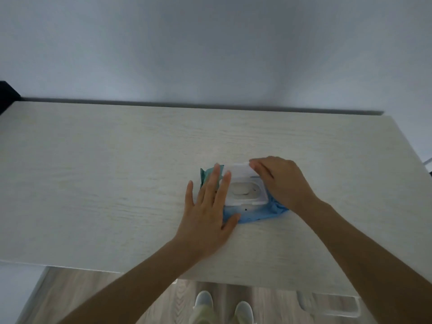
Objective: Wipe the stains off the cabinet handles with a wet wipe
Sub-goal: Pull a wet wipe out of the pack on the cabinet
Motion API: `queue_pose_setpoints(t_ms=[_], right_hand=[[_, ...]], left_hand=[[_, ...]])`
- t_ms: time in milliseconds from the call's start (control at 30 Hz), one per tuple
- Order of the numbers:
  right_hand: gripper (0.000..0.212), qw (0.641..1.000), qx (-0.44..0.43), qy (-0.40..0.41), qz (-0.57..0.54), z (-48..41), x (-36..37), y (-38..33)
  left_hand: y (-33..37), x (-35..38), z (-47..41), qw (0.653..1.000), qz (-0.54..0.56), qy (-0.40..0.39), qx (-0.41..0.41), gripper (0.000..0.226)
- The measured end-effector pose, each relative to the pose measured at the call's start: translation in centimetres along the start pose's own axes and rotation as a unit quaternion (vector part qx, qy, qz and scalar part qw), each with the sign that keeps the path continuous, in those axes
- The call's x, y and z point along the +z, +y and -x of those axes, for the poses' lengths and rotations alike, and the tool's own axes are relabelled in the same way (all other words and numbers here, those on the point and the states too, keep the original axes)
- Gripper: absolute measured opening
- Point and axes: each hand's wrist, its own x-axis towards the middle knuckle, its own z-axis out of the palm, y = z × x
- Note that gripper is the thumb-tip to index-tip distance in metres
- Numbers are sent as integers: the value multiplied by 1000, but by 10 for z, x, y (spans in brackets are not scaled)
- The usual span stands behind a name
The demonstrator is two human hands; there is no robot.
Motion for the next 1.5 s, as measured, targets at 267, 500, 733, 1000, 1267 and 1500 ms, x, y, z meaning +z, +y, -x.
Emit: queue_pose_setpoints(t_ms=[267, 500, 733, 1000, 1267, 1500], right_hand=[[56, 994, 42, -7, -103, 13, 18, -1], [43, 998, 37, 42, -13, 41, 30, -10], [33, 988, 115, 89, -58, 40, 34, -16], [23, 975, 138, 27, -171, 34, 29, -31], [20, 978, 117, -13, -170, 32, 21, -21], [22, 990, 116, 18, -74, 32, 33, -21]], left_hand=[[-17, 2, -25, 997, -64, -31, 1, 85], [-17, 9, -26, 998, -52, -31, -26, 91], [-17, 8, -26, 999, -34, -28, -17, 92], [-13, 5, -29, 998, -39, -22, -38, 99], [-10, 4, -30, 998, 45, 29, -30, 56], [-23, 9, -27, 984, 158, 86, -8, 39]])
